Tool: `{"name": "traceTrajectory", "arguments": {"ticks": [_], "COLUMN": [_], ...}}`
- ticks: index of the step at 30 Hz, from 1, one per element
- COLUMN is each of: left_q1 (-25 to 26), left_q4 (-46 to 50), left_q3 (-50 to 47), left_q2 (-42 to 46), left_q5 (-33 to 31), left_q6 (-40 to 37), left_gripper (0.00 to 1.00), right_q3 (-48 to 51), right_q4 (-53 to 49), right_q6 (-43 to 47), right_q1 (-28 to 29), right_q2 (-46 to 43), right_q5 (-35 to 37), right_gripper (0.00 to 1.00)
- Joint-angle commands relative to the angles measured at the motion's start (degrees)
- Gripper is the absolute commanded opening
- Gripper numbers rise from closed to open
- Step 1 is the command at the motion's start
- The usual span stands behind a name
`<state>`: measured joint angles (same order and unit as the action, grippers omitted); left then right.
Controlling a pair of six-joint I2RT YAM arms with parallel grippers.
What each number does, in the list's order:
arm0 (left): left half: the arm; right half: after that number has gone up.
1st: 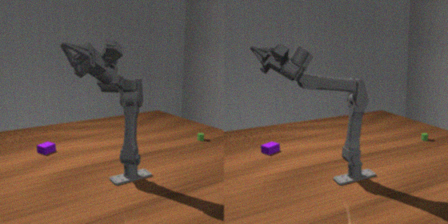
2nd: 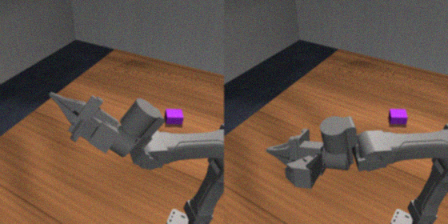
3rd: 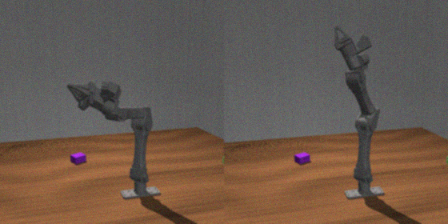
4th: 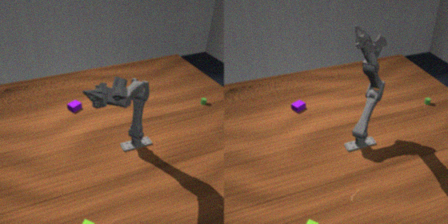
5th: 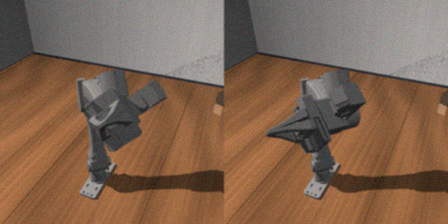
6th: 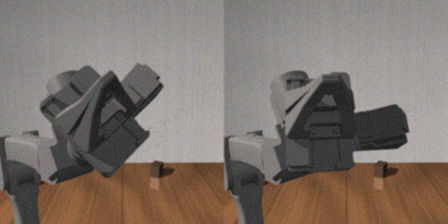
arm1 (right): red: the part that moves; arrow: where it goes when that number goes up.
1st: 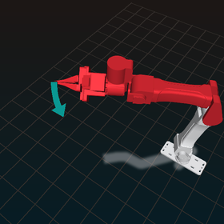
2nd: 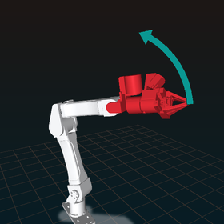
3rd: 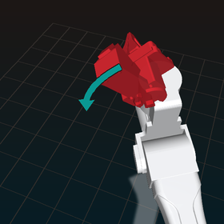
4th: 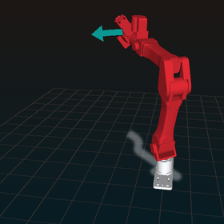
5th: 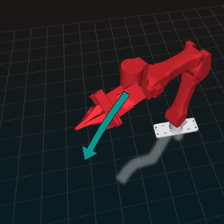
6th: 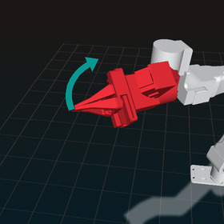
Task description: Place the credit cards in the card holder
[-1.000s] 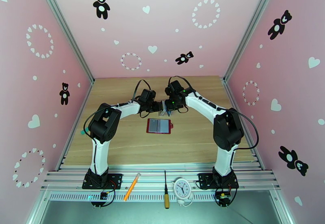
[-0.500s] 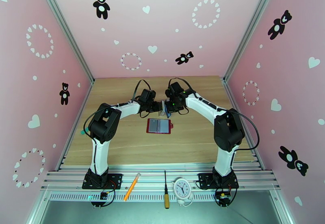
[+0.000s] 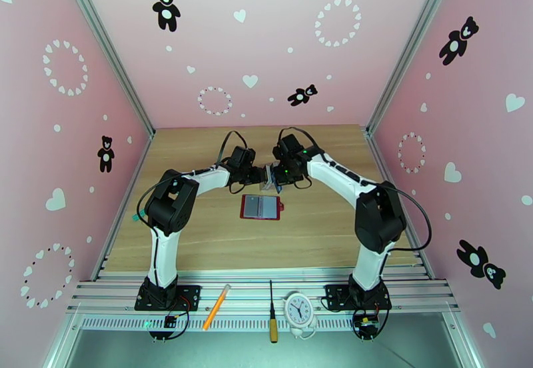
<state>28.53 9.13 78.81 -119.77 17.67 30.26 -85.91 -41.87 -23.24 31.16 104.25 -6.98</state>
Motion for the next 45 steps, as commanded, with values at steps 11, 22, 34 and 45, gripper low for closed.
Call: {"name": "traceTrajectory", "arguments": {"ticks": [11, 22, 34, 45], "left_q1": [0.0, 0.1, 1.8, 3.4], "left_q4": [7.9, 10.7, 12.8, 14.9], "left_q3": [0.2, -4.0, -13.9, -19.4], "left_q2": [5.4, 12.2, 19.9, 22.9], "left_q5": [-1.8, -6.0, -9.9, -11.6], "left_q6": [-1.3, -3.0, -5.5, -7.7], "left_gripper": [0.39, 0.39, 0.39, 0.39], "right_q3": [6.3, 18.8, 30.9, 39.9], "right_q4": [2.8, 16.4, 34.9, 47.4], "right_q6": [-2.9, -10.2, -21.1, -26.5], "right_q1": [-1.0, -3.7, -4.2, -4.1], "right_q2": [-12.4, -17.9, -19.3, -17.3], "right_q5": [-4.0, -19.2, -27.4, -29.7], "right_gripper": [0.00, 0.00, 0.00, 0.00]}}
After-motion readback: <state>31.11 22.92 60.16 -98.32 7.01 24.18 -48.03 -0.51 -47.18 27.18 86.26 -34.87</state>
